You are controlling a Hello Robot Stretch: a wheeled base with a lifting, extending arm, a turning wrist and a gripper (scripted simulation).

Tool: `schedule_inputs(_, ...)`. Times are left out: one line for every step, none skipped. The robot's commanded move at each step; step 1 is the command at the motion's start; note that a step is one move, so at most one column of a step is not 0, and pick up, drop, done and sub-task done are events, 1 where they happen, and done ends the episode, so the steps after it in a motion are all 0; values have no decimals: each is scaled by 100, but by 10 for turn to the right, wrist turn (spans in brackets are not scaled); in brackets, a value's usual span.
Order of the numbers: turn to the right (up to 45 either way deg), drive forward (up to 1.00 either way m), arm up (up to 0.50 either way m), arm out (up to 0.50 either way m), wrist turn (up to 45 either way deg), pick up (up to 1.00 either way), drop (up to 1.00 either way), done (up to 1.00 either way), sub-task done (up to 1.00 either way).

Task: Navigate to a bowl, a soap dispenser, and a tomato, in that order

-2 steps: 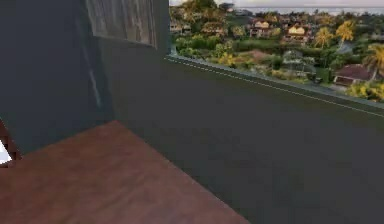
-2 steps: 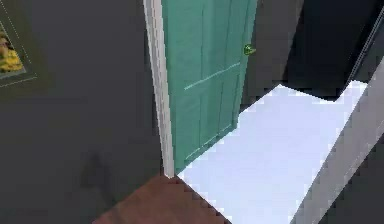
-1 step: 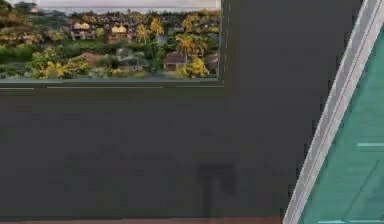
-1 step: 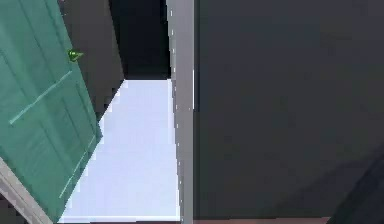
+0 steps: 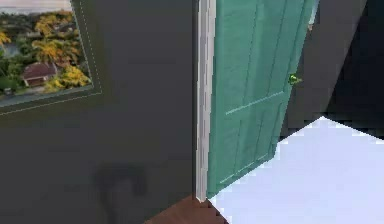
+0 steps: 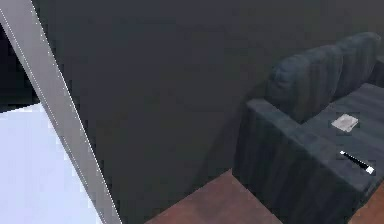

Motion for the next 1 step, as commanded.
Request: schedule_inputs(0,75,0,0,0,0,0,0,0)
